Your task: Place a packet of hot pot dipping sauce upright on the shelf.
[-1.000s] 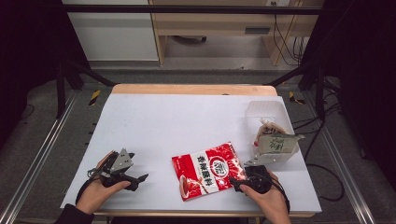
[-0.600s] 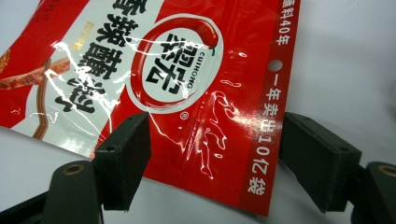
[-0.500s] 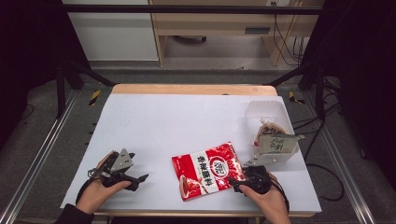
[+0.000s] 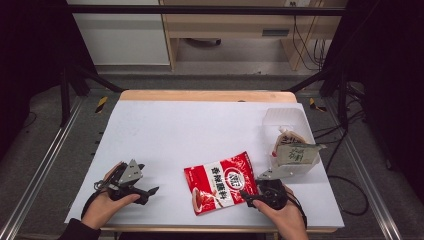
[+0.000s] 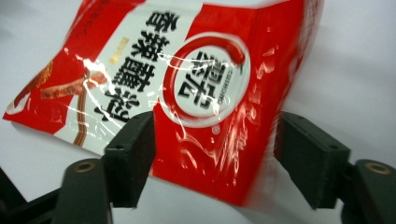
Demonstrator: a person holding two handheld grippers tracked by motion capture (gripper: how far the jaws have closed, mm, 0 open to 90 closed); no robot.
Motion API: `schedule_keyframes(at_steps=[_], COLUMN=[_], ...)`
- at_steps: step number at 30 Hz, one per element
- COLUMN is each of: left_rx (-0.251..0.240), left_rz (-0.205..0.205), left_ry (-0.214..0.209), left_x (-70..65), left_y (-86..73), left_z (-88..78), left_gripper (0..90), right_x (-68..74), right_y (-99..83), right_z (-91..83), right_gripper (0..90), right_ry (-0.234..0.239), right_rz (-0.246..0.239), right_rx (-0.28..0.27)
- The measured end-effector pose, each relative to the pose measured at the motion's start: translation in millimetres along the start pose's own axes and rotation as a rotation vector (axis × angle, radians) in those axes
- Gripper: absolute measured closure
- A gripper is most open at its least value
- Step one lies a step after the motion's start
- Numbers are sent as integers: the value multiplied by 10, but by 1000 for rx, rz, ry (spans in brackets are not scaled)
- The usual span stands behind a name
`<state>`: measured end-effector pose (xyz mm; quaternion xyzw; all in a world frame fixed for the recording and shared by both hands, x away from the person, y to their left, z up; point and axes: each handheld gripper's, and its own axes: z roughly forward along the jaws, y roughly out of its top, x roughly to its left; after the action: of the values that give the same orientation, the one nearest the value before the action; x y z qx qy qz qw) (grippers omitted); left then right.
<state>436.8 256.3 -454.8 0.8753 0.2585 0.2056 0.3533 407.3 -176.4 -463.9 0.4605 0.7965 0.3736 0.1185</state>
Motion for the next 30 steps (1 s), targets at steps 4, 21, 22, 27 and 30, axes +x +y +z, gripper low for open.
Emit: schedule_keyframes(at_steps=[4, 21, 22, 27, 30], left_rx=[4, 6, 2, 7, 1], left_rz=[5, 1, -2, -6, -7], left_ry=[-6, -7, -6, -8, -10], left_x=[-3, -4, -2, 17, 29], left_y=[3, 2, -1, -7, 3], left_z=[0, 0, -2, 1, -12], left_gripper=[91, 91, 91, 91, 91], right_x=[-28, 14, 23, 78, 125], right_y=[-29, 95, 114, 290, 462], right_z=[65, 115, 112, 62, 30], right_gripper=[367, 854, 877, 896, 898], right_ry=[-8, -29, -31, -44, -48], right_rz=[8, -95, -104, -169, -233], right_rx=[51, 38, 33, 8, 4])
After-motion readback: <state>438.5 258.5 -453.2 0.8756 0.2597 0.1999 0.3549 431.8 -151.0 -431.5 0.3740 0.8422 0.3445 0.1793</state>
